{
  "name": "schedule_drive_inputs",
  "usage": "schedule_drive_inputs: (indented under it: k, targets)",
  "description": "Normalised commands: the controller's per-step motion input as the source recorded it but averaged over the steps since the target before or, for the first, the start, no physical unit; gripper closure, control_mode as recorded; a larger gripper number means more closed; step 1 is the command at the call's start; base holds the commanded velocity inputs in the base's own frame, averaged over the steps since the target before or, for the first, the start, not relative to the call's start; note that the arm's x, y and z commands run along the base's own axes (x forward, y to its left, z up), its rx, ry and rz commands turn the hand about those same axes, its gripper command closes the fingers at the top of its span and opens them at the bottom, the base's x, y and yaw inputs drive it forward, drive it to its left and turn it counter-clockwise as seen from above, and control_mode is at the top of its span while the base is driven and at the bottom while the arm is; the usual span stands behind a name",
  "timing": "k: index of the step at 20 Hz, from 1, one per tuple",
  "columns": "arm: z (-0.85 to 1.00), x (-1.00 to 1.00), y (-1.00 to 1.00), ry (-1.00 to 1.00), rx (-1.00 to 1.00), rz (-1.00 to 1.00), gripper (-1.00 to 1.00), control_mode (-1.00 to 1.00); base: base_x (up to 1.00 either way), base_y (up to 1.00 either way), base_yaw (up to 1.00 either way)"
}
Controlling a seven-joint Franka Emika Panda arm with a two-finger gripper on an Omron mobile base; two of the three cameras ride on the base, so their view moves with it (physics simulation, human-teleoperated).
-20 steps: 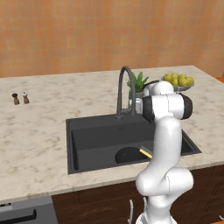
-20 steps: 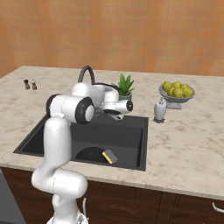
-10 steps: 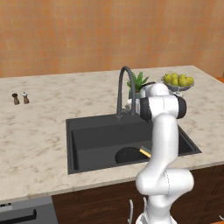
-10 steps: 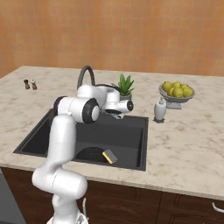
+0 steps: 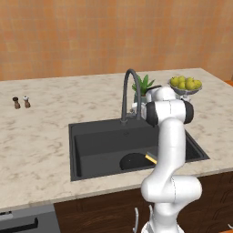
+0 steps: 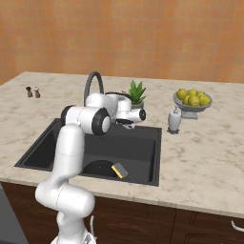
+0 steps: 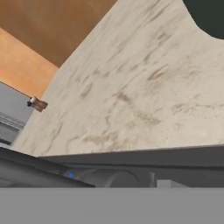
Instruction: Pick the pan and sponge and place them into the sink. Then turn on the water.
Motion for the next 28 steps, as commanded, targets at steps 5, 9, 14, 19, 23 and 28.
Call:
schedule_drive_inputs:
  k: [5,9,14,19,23,28]
  targets:
    - [0.00,0.00,0.00,0.00,0.01,0.00,1.00,-1.00,0.00,0.00,0.00]
    - [0.00,0.00,0.00,0.00,0.17,-0.01,1.00,-1.00,0.00,0.00,0.00]
    - [0.00,0.07,0.00,0.12,0.25,-0.08,1.00,-1.00,0.00,0.00,0.00]
    - [0.00,0.15,0.00,0.23,0.17,-0.10,1.00,-1.00,0.00,0.00,0.00]
    - [0.00,0.11,0.00,0.21,0.08,-0.09,1.00,-1.00,0.00,0.00,0.00]
    - [-0.05,0.10,-0.01,0.18,0.06,-0.06,1.00,-1.00,0.00,0.00,0.00]
